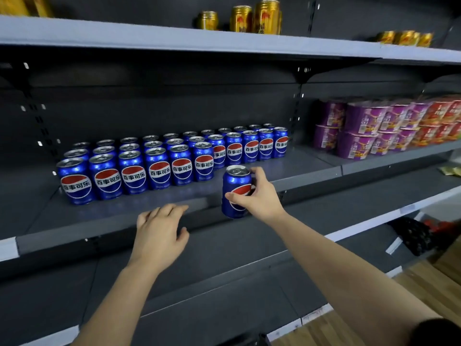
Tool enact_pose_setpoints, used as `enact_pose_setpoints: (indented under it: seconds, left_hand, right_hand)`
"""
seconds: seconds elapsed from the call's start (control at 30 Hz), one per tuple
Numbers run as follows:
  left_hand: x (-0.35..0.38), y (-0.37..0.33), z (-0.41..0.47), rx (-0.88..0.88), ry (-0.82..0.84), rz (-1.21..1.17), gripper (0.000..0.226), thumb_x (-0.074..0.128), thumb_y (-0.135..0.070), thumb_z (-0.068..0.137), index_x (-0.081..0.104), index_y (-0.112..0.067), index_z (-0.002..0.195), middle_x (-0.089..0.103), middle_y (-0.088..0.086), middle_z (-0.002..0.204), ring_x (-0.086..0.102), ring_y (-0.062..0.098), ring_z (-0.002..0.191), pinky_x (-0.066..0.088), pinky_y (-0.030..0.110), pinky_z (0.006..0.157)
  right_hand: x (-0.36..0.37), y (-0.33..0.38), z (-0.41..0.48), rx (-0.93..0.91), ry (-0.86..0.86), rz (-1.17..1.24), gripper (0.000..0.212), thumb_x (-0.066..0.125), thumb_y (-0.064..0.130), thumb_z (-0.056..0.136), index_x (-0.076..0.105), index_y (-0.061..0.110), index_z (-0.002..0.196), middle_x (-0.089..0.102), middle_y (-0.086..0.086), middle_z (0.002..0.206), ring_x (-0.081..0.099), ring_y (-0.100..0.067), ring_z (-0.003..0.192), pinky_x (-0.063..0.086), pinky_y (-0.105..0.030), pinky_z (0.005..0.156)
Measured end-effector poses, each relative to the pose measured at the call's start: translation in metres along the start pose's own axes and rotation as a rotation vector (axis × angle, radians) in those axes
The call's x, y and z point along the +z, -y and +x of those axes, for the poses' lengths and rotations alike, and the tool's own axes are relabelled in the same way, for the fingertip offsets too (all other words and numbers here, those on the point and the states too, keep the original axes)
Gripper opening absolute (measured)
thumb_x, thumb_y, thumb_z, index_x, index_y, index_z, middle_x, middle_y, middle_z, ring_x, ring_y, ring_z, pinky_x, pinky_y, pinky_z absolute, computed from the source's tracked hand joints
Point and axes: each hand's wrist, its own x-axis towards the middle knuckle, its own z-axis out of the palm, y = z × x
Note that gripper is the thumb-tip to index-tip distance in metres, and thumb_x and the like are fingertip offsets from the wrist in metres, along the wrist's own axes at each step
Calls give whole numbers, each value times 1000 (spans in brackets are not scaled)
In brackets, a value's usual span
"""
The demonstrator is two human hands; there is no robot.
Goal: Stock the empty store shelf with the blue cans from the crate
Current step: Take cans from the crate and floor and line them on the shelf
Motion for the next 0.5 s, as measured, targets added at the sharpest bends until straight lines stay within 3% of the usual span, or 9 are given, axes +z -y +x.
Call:
enact_pose_setpoints:
  seconds: [0.1, 0.27, 0.5]
  left_hand:
    - [6, -14, 6, -32, 13, 21, 48, 59, -28, 86, 51, -26, 133, 54, -7, 130, 50, 16, 120, 25, 36, 104]
    - [15, -31, 11, -63, 26, 45, 47, 59, -27, 86, 51, -28, 132, 54, -11, 128, 50, 13, 118, 25, 33, 103]
    - [15, -20, 21, -155, 36, 105, 47, 65, -25, 82, 56, -28, 127, 59, -12, 121, 55, 14, 112, 30, 35, 99]
  right_hand:
    - [-11, -8, 19, -39, 9, -8, 72, 87, 33, 67, 42, 25, 123, 59, 20, 99, 62, -2, 91, 48, -20, 80]
    - [-17, -22, 57, -61, 21, -29, 80, 86, 40, 64, 42, 26, 130, 61, 11, 113, 63, -12, 103, 52, -33, 92]
    - [-4, -32, 104, -18, -27, 40, 87, 83, 48, 64, 38, 28, 135, 65, 4, 118, 63, -16, 106, 54, -38, 92]
